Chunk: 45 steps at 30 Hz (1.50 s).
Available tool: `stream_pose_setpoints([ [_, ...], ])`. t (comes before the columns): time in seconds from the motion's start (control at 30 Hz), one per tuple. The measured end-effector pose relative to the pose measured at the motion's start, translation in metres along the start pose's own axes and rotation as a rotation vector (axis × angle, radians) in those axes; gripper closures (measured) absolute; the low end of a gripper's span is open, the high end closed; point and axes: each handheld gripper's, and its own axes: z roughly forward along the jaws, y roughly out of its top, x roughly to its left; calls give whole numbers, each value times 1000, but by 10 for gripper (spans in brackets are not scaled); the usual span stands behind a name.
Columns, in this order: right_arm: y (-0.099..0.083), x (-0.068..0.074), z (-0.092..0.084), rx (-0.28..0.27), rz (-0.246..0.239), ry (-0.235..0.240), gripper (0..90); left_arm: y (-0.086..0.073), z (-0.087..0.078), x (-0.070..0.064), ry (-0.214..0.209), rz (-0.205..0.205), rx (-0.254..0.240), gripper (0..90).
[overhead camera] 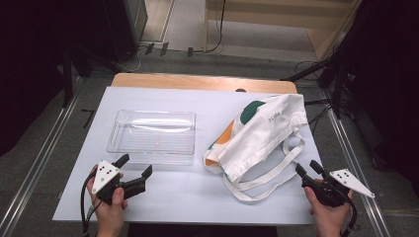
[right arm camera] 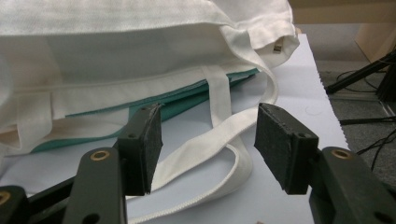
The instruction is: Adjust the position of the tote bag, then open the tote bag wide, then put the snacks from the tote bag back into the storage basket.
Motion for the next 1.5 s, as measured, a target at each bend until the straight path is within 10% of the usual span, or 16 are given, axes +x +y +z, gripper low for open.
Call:
stream_pose_setpoints([
  [1.03, 37, 15, 9, -8, -13, 26, 406, 44, 53, -75, -202, 64, 61, 139],
  [1.5, 54, 61, 26, -68, -111, 81, 516, 66, 70, -123, -315, 96, 48, 146],
])
